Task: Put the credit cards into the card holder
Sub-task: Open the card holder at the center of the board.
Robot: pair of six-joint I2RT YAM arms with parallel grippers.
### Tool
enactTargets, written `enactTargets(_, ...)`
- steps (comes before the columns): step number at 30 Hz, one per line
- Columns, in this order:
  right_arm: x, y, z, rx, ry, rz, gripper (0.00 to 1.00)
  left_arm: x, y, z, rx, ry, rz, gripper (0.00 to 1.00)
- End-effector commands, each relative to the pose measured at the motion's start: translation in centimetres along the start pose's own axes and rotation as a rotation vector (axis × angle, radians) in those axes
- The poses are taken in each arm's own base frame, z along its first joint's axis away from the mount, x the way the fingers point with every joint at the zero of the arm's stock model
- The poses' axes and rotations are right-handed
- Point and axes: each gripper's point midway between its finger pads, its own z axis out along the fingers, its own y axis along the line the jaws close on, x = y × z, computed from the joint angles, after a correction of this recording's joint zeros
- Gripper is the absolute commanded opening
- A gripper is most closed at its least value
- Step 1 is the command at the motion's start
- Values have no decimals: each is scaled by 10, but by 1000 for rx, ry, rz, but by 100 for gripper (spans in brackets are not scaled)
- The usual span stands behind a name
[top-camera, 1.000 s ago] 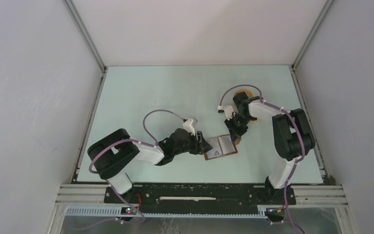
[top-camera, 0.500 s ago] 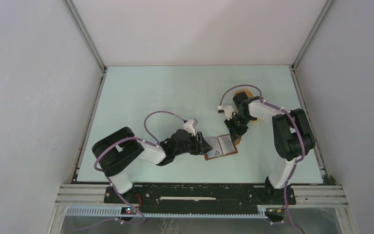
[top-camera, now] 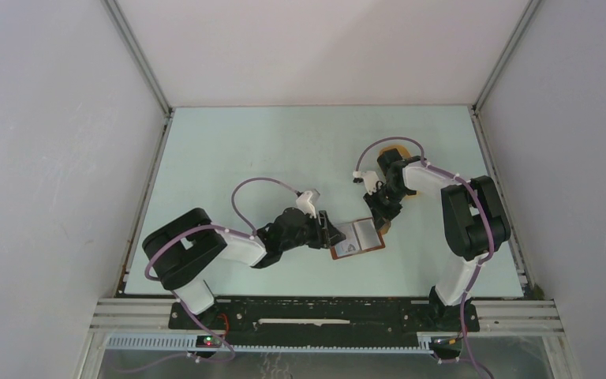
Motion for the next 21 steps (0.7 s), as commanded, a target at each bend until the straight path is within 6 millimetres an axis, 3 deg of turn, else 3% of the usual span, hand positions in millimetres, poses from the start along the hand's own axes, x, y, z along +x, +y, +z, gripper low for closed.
enactTargets(1, -11, 1, -5, 16, -29, -29, 14, -3, -8, -4, 23, -15, -2, 53)
enactTargets(21, -11, 2, -5, 10, -24, -31, 14, 8, -1, 8, 9, 22, -31, 53)
